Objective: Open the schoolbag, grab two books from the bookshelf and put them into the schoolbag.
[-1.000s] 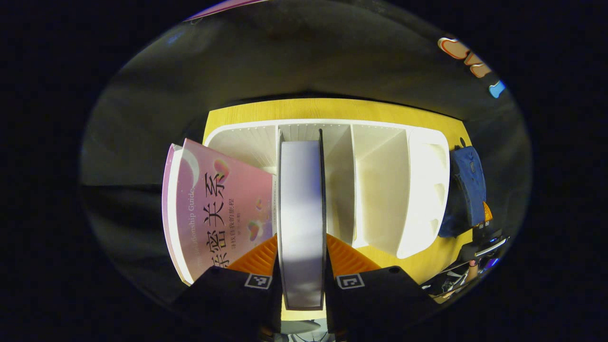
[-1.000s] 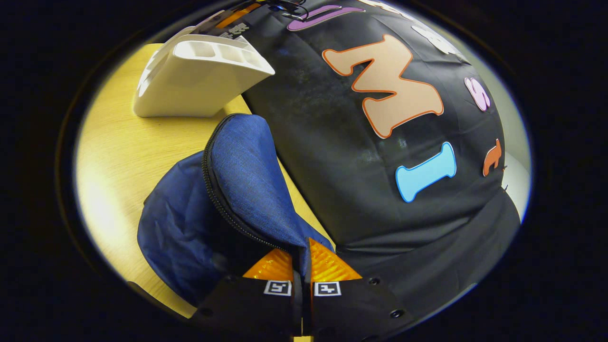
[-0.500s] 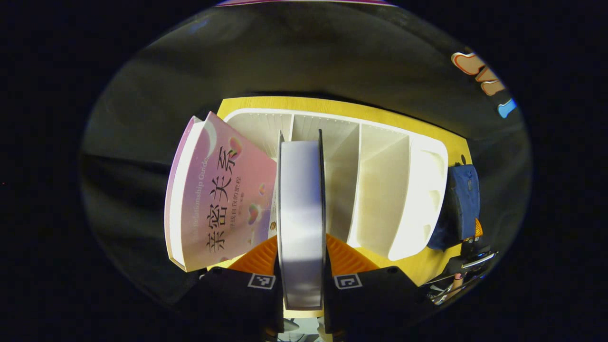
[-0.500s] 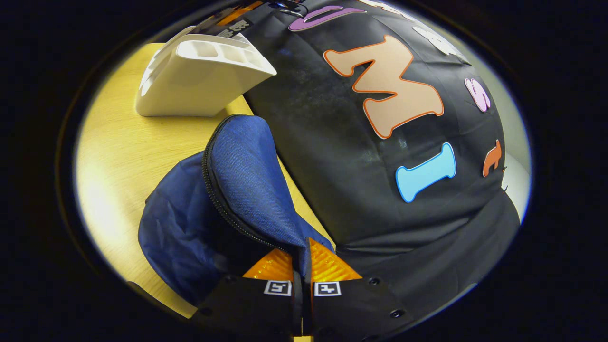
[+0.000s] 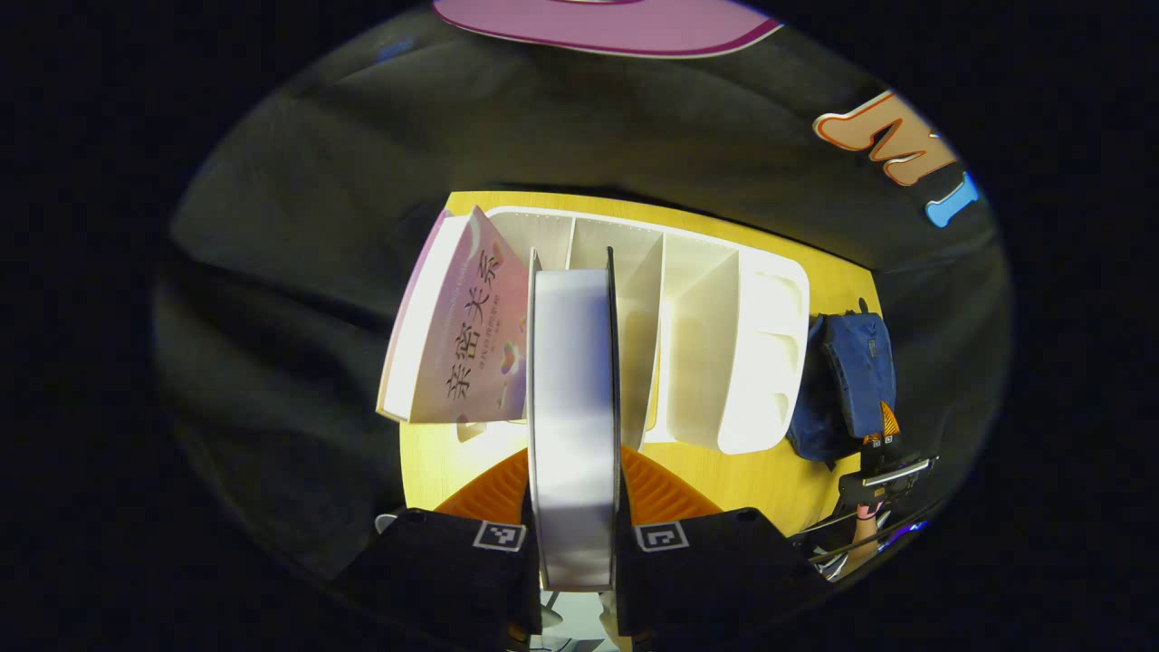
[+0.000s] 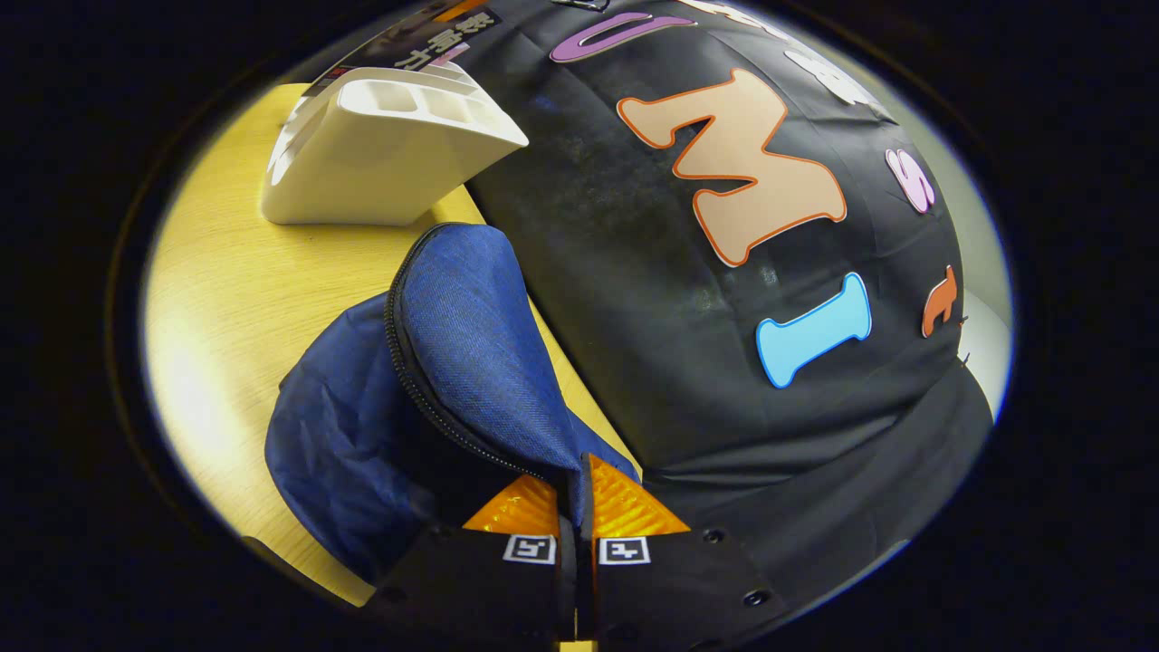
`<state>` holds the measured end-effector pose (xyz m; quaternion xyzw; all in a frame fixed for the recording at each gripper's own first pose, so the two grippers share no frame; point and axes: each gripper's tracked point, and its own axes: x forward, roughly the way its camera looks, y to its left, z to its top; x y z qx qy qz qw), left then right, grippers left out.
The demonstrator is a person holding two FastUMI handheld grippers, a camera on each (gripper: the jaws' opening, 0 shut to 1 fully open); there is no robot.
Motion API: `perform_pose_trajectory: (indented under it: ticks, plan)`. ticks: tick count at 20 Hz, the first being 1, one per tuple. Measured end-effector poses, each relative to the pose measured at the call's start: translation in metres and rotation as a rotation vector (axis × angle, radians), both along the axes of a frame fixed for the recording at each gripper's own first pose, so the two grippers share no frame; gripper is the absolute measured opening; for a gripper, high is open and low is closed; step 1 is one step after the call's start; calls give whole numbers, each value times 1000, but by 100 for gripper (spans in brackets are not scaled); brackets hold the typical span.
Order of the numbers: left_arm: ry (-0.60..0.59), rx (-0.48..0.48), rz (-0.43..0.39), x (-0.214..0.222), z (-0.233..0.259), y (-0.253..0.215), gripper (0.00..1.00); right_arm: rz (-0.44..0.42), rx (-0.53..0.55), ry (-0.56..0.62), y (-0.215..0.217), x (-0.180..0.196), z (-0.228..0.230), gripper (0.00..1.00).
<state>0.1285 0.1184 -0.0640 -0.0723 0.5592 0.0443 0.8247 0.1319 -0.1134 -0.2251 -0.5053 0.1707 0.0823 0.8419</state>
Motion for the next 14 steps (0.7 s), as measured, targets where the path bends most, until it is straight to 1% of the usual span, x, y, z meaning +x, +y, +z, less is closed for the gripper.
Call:
perform_pose_trajectory:
  ticks: [1, 4, 5, 8, 10, 14]
  plan:
    - [-10, 0, 1, -6, 6, 0, 29, 1, 3, -2, -1, 0, 0, 5]
    - [-34, 2, 15, -30, 24, -2, 30, 0, 14, -9, -2, 1, 3, 2]
    - [-48, -2, 20, -36, 32, -4, 30, -1, 21, -10, -3, 1, 3, 4]
    - [-88, -35, 20, -52, 53, -17, 29, -5, 40, -16, -5, 1, 7, 4]
    - [-115, -53, 18, -60, 64, -28, 28, -5, 53, -18, -6, 0, 9, 5]
    - [-163, -128, -10, -74, 78, -67, 28, -16, 93, -20, -10, 0, 14, 4]
